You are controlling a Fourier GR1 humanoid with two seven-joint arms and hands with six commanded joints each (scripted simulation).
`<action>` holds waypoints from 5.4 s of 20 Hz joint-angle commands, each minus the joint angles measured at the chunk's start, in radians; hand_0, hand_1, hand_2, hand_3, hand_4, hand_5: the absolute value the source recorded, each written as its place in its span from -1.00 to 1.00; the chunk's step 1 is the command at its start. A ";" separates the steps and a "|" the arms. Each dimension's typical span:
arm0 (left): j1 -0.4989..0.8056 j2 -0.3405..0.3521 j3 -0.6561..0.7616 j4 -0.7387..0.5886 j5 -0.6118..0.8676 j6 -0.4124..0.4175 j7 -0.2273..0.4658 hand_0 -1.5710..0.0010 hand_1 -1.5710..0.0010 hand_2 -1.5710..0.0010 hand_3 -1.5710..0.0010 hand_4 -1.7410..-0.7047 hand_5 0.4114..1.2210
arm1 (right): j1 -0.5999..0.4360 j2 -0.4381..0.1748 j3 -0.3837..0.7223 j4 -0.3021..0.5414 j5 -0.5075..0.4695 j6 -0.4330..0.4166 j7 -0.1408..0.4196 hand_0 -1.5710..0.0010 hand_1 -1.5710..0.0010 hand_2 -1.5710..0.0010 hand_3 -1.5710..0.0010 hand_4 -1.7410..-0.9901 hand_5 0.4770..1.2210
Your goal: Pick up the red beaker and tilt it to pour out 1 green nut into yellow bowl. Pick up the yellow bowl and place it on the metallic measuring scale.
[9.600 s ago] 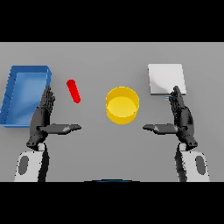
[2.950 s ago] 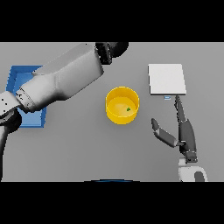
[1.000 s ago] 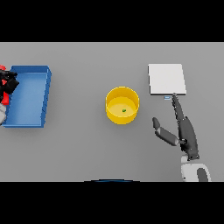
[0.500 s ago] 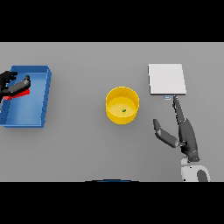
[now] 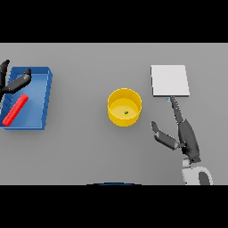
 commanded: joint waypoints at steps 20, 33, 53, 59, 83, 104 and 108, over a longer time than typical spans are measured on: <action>-0.022 -0.032 -0.016 0.028 -0.001 -0.007 0.003 1.00 1.00 1.00 1.00 0.82 -0.24 | -0.548 -0.296 0.312 0.231 0.391 0.362 -0.013 1.00 1.00 1.00 1.00 0.24 -0.48; -0.025 -0.017 -0.009 0.024 0.005 -0.016 0.000 1.00 1.00 1.00 1.00 0.82 -0.20 | -0.699 -0.256 0.432 0.453 0.449 0.474 -0.061 1.00 1.00 1.00 1.00 0.21 -0.48; -0.016 -0.002 -0.007 -0.001 0.009 -0.011 0.000 1.00 1.00 1.00 1.00 0.82 -0.22 | -0.758 -0.250 0.505 0.488 0.470 0.605 -0.018 -0.72 -0.70 -0.63 -0.39 -0.80 0.86; -0.011 -0.001 -0.009 -0.011 0.003 -0.001 -0.004 1.00 1.00 1.00 1.00 0.81 -0.23 | -0.761 -0.271 0.496 0.461 0.443 0.608 -0.018 -0.93 -0.92 -0.85 -0.52 -0.95 0.96; -0.015 0.036 -0.011 -0.062 -0.003 0.009 0.063 1.00 1.00 1.00 1.00 0.79 -0.18 | -0.914 -0.473 0.281 0.460 0.372 0.623 0.079 -1.00 -1.00 -1.00 -0.55 -0.94 1.00; -0.039 0.050 -0.046 -0.050 0.030 0.027 0.073 1.00 1.00 1.00 1.00 0.80 -0.20 | -0.990 -0.408 0.297 1.007 0.403 0.340 -0.019 -1.00 -0.86 -1.00 -0.90 -0.96 1.00; -0.044 0.054 -0.043 -0.044 0.034 0.015 0.068 1.00 1.00 1.00 1.00 0.79 -0.18 | -1.012 -0.397 0.292 1.052 0.383 0.365 -0.021 -0.96 -0.84 -0.90 -0.30 -0.78 1.00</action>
